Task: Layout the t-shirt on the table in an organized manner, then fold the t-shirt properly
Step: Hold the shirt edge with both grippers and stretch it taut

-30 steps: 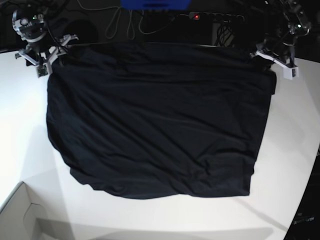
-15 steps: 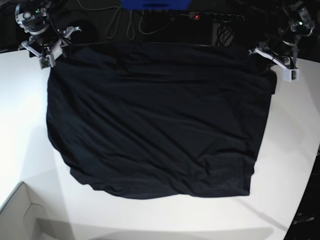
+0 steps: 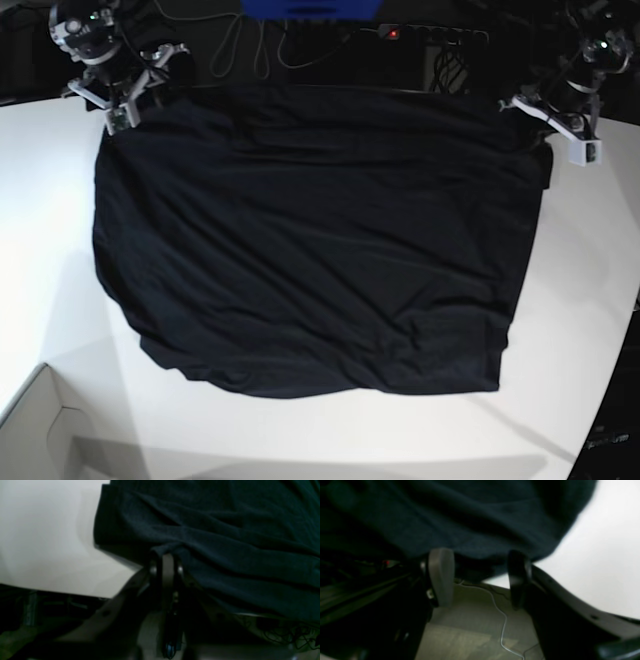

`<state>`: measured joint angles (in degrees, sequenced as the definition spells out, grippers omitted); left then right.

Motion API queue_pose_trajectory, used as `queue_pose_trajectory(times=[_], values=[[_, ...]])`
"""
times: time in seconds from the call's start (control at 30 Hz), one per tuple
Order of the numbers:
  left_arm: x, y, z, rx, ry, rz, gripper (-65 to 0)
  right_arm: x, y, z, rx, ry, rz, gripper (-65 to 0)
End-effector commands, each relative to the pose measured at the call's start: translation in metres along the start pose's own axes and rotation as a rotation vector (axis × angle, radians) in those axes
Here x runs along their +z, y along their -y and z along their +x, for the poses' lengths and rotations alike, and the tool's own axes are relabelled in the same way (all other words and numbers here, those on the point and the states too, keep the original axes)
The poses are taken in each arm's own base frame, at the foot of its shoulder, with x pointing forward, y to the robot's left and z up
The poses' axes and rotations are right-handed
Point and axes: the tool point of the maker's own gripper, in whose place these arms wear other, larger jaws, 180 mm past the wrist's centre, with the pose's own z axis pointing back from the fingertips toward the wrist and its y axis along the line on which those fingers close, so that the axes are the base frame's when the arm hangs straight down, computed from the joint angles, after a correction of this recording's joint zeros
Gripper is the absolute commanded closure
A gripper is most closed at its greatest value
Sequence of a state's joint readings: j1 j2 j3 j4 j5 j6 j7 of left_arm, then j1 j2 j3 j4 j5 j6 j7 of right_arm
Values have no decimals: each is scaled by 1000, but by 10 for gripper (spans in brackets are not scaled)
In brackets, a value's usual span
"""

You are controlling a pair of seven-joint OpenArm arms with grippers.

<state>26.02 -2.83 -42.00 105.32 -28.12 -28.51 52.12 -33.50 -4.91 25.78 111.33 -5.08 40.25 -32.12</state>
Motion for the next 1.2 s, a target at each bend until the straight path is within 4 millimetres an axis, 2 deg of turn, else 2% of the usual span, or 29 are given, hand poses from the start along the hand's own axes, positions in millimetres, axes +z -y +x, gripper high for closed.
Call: queue_pose_trajectory(times=[0.0, 0.1, 0.27, 0.97, 1.17], values=[[3, 0, 10, -10, 34, -1, -2, 5, -5, 10, 11, 37, 8, -347], [2, -1, 10, -12, 31, 2, -2, 5, -18, 19, 34, 60, 43, -347], [2, -1, 11, -12, 33, 2, -2, 4, -36, 20, 46, 61, 92, -347], [4, -4, 17, -30, 44, 4, -2, -3, -52, 18, 52, 55, 142, -344], [4, -4, 18, -31, 46, 4, -2, -9, -56, 5, 36, 20, 160, -343]])
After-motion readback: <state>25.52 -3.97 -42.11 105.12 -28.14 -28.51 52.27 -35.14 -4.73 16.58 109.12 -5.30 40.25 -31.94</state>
